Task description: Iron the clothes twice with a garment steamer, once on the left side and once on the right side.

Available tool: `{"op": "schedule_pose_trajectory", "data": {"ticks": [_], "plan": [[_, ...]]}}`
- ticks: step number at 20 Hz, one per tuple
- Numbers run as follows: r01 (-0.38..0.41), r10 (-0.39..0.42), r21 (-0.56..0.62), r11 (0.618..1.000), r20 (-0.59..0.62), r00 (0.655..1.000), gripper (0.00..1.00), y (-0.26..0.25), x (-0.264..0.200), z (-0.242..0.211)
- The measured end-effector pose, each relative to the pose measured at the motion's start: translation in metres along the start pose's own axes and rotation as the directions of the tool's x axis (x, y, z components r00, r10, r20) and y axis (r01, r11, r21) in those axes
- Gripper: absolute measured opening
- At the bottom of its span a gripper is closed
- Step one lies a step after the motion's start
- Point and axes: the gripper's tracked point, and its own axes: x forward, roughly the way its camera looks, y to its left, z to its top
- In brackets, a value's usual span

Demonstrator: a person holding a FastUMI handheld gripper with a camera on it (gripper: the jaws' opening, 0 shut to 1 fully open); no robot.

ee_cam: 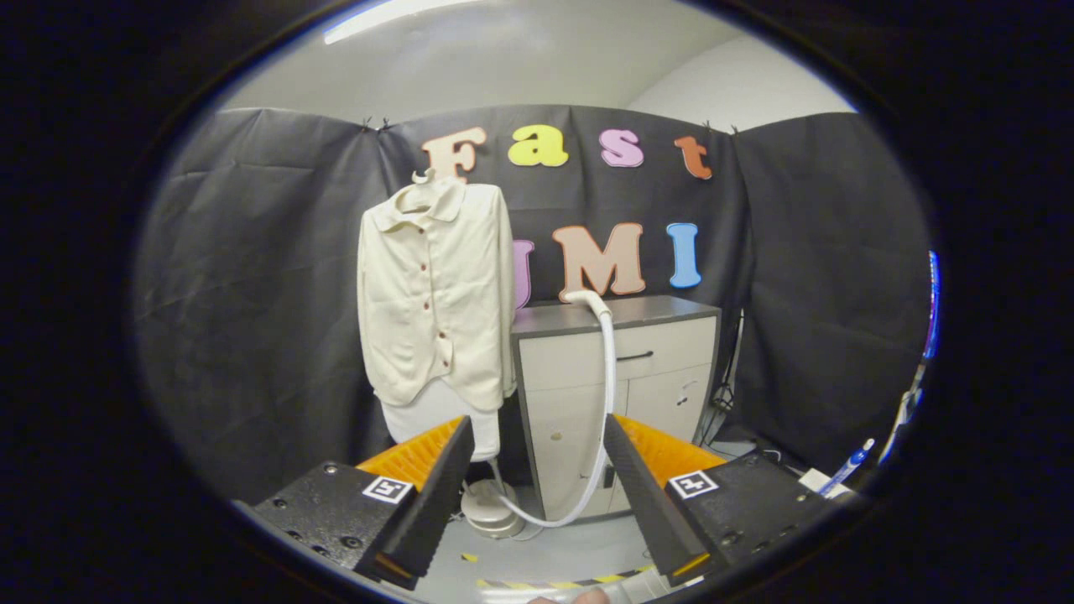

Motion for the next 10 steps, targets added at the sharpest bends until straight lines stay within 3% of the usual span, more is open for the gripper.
{"op": "schedule_pose_trajectory", "data": {"ticks": [7,10], "plan": [[-0.068,0.069,0.032,0.997,-0.003,0.998,0.95,-0.045,0.107,0.017],[-0.064,0.066,0.051,0.997,-0.033,0.997,0.95,-0.061,0.144,0.011]]}}
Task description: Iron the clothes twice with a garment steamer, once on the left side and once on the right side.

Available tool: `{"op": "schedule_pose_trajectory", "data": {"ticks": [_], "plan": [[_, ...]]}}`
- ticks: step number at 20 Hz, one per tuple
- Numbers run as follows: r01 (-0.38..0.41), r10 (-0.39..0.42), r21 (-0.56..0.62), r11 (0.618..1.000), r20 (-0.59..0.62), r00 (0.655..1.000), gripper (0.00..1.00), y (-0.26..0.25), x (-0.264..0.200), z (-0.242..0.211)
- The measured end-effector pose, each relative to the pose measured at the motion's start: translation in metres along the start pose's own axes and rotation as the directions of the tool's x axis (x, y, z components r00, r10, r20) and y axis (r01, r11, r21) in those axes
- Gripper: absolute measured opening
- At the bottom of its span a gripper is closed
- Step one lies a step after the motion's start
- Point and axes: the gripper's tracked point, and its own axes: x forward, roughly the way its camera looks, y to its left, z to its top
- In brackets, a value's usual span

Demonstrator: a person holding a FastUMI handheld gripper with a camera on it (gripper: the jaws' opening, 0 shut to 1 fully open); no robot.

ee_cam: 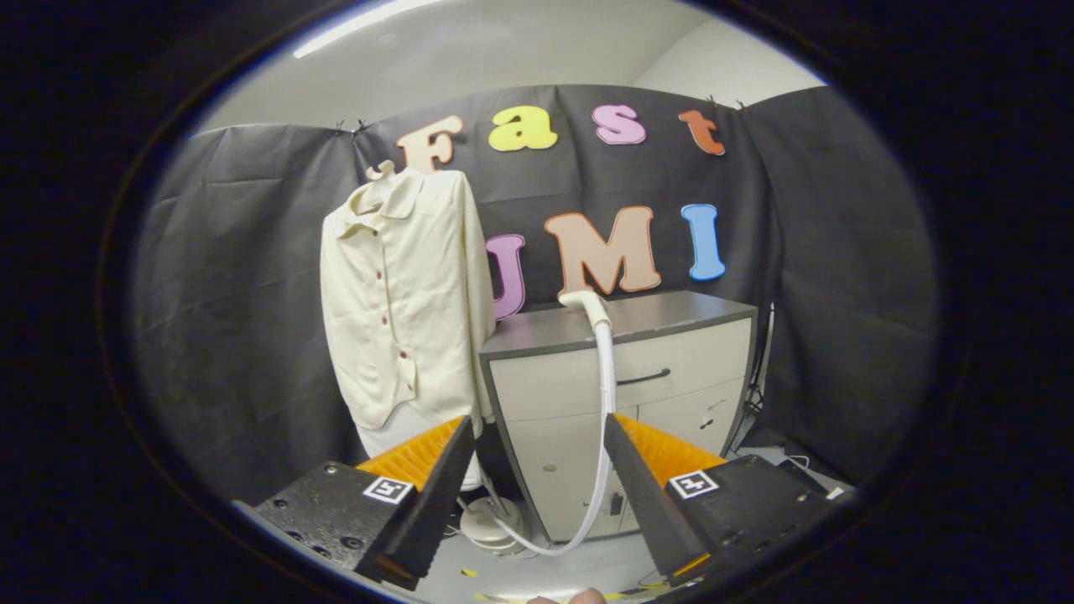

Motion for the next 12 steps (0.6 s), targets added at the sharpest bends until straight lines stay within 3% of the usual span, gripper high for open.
{"op": "schedule_pose_trajectory", "data": {"ticks": [12], "plan": [[0.083,-0.086,-0.063,0.995,-0.055,0.995,0.95,-0.012,0.119,0.031]]}}
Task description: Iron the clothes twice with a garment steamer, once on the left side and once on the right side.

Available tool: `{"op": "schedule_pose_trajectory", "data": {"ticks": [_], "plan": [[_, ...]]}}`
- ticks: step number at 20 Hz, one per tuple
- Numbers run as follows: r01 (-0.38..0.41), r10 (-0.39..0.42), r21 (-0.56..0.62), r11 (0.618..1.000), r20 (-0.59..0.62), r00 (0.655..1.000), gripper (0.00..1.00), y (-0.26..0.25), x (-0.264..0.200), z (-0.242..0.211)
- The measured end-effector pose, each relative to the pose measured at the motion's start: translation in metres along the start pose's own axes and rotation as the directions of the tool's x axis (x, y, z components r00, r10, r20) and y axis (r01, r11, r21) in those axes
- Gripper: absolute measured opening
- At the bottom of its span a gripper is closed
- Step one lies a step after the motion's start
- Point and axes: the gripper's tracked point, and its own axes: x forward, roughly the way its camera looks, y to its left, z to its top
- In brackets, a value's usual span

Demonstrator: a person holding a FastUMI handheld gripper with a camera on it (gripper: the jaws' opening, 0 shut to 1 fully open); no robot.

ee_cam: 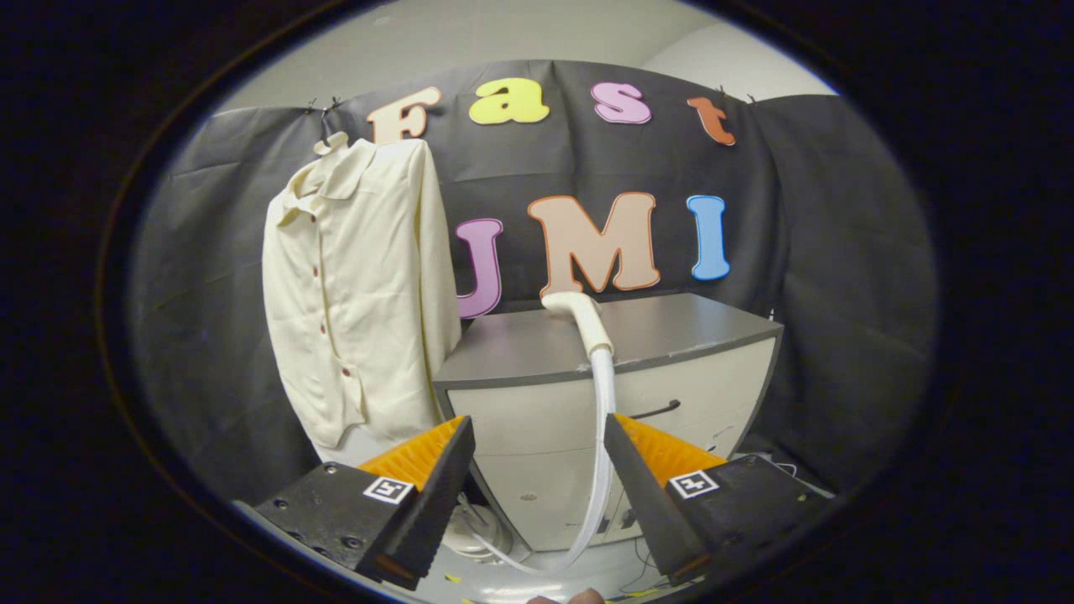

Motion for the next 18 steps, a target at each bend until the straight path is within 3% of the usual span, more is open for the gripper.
{"op": "schedule_pose_trajectory", "data": {"ticks": [4,9,15,18], "plan": [[0.059,-0.059,-0.067,0.996,-0.005,0.998,0.96,-0.016,0.032,0.019],[0.059,-0.061,-0.120,0.991,-0.007,0.998,0.97,-0.043,0.091,0.047],[-0.014,0.004,-0.145,0.989,-0.068,0.998,0.98,-0.066,0.160,0.050],[-0.085,0.072,-0.148,0.985,-0.095,0.993,0.86,-0.062,0.203,0.045]]}}
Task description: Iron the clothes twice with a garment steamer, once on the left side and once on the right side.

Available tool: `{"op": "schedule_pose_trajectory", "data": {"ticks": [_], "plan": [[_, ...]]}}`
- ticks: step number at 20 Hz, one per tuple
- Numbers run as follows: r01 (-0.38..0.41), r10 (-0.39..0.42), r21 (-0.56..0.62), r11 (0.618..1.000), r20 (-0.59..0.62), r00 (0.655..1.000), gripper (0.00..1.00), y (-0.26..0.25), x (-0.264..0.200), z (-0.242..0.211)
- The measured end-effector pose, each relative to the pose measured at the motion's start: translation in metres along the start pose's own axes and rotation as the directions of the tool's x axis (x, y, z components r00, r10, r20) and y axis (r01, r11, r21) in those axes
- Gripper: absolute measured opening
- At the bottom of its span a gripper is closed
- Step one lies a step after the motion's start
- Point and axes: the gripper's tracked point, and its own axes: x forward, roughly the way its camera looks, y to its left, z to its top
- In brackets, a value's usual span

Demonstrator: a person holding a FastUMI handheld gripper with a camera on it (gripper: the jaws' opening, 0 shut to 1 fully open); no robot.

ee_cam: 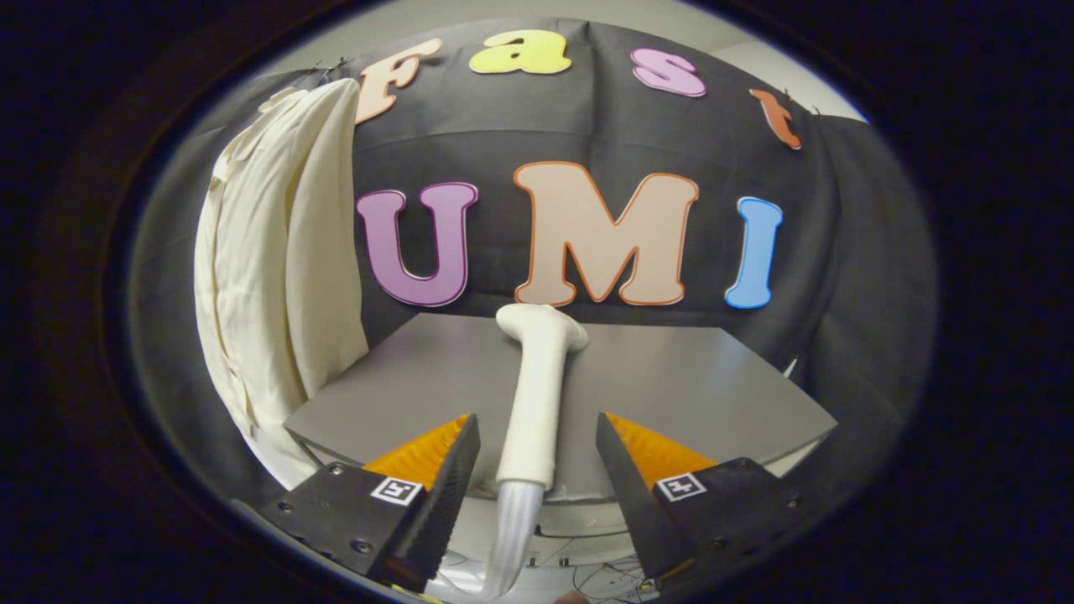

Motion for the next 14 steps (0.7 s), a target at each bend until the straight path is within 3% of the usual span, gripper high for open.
{"op": "schedule_pose_trajectory", "data": {"ticks": [2,6,10,14], "plan": [[-0.025,0.026,0.021,0.999,-0.021,0.999,0.79,0.000,0.023,-0.003],[-0.038,0.042,0.057,0.998,-0.067,0.997,0.53,0.003,0.057,-0.007],[0.008,-0.005,0.073,0.997,-0.042,0.999,0.42,0.008,0.059,-0.004],[0.008,-0.009,-0.001,1.000,-0.037,0.999,0.41,0.011,0.058,-0.006]]}}
